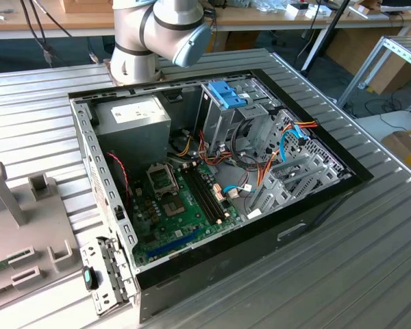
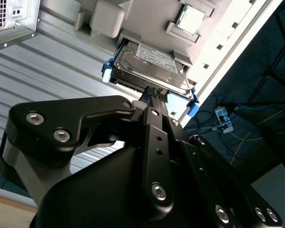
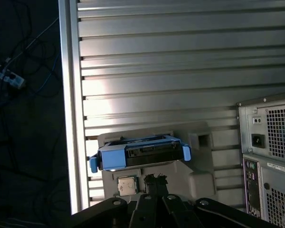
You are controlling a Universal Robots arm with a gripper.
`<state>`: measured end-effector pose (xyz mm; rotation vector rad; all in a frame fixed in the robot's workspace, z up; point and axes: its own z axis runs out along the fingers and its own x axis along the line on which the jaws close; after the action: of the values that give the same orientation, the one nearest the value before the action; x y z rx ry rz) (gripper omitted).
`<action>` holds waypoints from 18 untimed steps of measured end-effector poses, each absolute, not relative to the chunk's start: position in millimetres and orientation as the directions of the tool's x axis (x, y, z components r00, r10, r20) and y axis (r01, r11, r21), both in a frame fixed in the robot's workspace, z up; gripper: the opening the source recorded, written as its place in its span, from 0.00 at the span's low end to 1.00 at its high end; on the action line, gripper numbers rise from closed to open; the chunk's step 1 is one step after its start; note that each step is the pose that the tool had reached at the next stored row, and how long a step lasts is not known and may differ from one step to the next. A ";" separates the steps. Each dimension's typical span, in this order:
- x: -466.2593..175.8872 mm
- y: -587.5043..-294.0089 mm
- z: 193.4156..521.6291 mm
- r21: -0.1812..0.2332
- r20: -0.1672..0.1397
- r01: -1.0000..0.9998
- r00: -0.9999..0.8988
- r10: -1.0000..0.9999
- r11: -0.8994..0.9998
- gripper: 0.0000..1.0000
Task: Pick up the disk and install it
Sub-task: 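Reach for the disk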
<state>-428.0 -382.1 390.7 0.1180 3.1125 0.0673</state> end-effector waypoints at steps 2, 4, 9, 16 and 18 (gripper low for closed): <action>-428.1 -382.0 390.6 0.044 -0.022 0.075 -0.997 0.076 0.996 0.11; -428.0 -382.0 390.2 0.040 0.024 0.076 -0.997 0.075 0.996 0.11; -428.0 -382.0 390.1 0.040 0.026 0.036 -0.999 0.035 0.999 0.11; -430.2 -378.7 390.1 0.036 0.027 0.002 -1.000 0.001 0.999 0.11; -434.8 -375.5 389.6 0.034 0.026 0.002 -1.000 0.001 0.999 0.11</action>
<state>-434.8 -375.5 389.6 0.0030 3.1675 0.0532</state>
